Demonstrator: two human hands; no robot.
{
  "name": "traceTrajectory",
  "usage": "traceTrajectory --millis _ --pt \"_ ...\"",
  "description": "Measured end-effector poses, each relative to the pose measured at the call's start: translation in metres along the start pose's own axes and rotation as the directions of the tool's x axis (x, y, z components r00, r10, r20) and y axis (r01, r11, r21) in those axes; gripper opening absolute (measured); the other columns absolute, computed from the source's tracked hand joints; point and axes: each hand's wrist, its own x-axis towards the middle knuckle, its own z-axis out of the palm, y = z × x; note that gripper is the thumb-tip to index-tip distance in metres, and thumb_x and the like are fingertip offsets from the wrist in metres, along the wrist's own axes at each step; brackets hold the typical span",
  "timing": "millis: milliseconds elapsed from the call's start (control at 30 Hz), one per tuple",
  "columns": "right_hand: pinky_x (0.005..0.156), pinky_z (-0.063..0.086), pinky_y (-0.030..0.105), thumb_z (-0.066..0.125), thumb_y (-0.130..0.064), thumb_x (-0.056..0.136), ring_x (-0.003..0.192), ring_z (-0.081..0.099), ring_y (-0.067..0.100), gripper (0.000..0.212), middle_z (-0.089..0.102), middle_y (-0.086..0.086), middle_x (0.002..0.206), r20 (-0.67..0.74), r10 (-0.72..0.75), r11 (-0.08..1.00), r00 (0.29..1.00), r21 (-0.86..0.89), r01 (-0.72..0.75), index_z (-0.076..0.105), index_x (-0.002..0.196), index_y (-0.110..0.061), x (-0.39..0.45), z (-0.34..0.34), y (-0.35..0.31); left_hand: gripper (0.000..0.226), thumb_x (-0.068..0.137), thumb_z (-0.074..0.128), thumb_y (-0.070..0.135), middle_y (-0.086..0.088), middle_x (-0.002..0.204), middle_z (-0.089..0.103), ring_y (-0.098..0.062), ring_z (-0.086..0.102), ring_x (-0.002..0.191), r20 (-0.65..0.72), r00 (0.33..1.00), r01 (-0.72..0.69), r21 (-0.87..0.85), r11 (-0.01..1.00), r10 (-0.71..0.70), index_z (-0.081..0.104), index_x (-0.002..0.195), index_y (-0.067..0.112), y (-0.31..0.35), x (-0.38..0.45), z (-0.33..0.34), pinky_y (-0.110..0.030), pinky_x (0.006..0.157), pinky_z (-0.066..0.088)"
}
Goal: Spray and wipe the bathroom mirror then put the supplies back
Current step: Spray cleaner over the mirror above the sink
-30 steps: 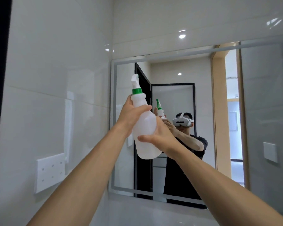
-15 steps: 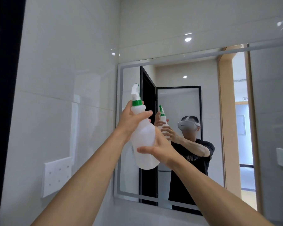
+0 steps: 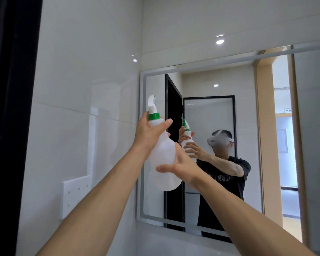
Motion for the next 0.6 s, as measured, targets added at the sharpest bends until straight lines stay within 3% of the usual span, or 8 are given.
traceTrajectory --millis 167,300,433,600 --pt "0.096 0.051 0.041 0.081 -0.027 0.066 0.112 0.057 0.015 0.079 0.057 -0.005 0.121 0.012 -0.006 1.000 1.000 -0.031 0.006 0.038 0.133 -0.032 0.002 0.000 -0.001 0.046 0.077 0.086 0.027 -0.004 0.091 0.064 -0.028 0.074 0.071 -0.066 0.998 -0.015 0.016 1.000 0.016 0.056 0.111 0.018 0.002 -0.003 0.001 -0.034 0.061 0.060" --pt "0.097 0.051 0.042 0.081 -0.029 0.064 0.112 0.057 0.016 0.082 0.056 -0.006 0.121 0.004 -0.004 0.999 1.000 -0.037 0.004 0.037 0.133 -0.032 0.001 0.001 -0.002 0.048 0.081 0.082 0.023 -0.004 0.107 0.065 -0.024 0.075 0.074 -0.060 0.998 0.002 0.035 0.999 0.000 0.055 0.120 0.018 0.006 -0.004 0.002 -0.027 0.059 0.058" --pt "0.095 0.050 0.039 0.081 -0.030 0.066 0.113 0.054 0.016 0.082 0.052 -0.005 0.123 -0.010 -0.004 0.999 1.000 -0.048 0.004 0.034 0.133 -0.032 -0.002 0.001 -0.004 0.045 0.082 0.077 0.009 -0.005 0.117 0.062 -0.032 0.074 0.084 -0.017 1.000 0.013 0.022 1.000 -0.013 0.056 0.121 0.019 0.011 -0.003 0.004 -0.022 0.056 0.056" --pt "0.094 0.051 0.039 0.083 -0.025 0.070 0.115 0.055 0.017 0.082 0.053 -0.001 0.125 -0.039 0.001 0.999 0.999 -0.034 -0.003 0.034 0.135 -0.029 -0.005 -0.006 -0.002 0.046 0.082 0.074 0.004 -0.002 0.118 0.063 -0.023 0.073 0.071 0.027 1.000 0.000 0.021 1.000 -0.001 0.056 0.122 0.017 0.015 -0.003 0.013 -0.024 0.056 0.057"
